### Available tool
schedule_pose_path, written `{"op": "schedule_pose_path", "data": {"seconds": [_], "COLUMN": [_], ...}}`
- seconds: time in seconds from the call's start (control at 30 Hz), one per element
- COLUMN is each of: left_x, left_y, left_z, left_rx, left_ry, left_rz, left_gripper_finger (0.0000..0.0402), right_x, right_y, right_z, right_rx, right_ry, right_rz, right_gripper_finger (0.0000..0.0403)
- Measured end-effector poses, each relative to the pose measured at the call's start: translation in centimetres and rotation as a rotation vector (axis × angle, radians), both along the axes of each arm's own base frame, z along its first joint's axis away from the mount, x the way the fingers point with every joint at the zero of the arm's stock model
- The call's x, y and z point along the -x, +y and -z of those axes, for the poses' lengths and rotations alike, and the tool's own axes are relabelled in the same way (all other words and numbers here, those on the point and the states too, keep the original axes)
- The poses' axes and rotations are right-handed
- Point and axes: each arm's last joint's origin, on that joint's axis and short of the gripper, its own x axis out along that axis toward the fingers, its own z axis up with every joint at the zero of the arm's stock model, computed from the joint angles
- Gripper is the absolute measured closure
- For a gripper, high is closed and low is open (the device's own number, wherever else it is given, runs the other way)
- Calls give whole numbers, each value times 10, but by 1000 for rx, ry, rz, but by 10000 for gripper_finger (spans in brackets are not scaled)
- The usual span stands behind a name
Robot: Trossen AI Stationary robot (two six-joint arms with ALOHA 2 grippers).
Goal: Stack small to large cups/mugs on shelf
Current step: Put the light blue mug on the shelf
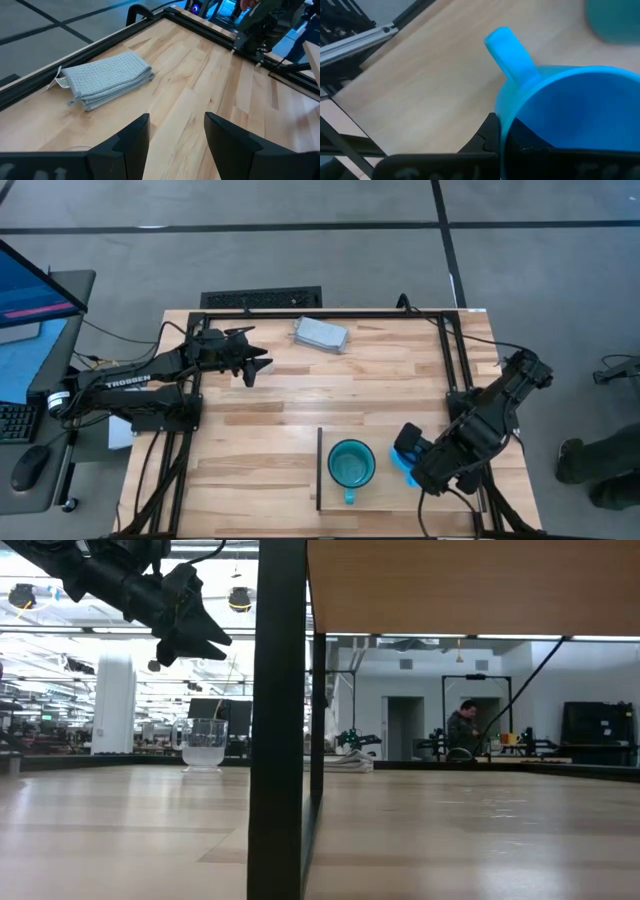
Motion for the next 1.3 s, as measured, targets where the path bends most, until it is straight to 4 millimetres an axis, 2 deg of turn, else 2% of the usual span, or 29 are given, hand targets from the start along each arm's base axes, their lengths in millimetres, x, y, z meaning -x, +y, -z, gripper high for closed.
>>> {"op": "schedule_pose_path", "data": {"seconds": [0.23,0.5,1.3], "left_x": [0,0,2], "left_y": [0,0,-1], "left_z": [0,0,6], "left_rx": [1,2,38], "left_ry": [0,0,58], "left_rz": [0,0,-1], "left_gripper_finger": [223,223,223], "right_x": [-6,-12,-20], "right_y": [5,12,21], "right_z": [-2,8,15], "right_rx": [-70,-73,-126], "right_ry": [-46,5,15], "right_rz": [2,2,5], "right_gripper_finger": [389,389,386]}}
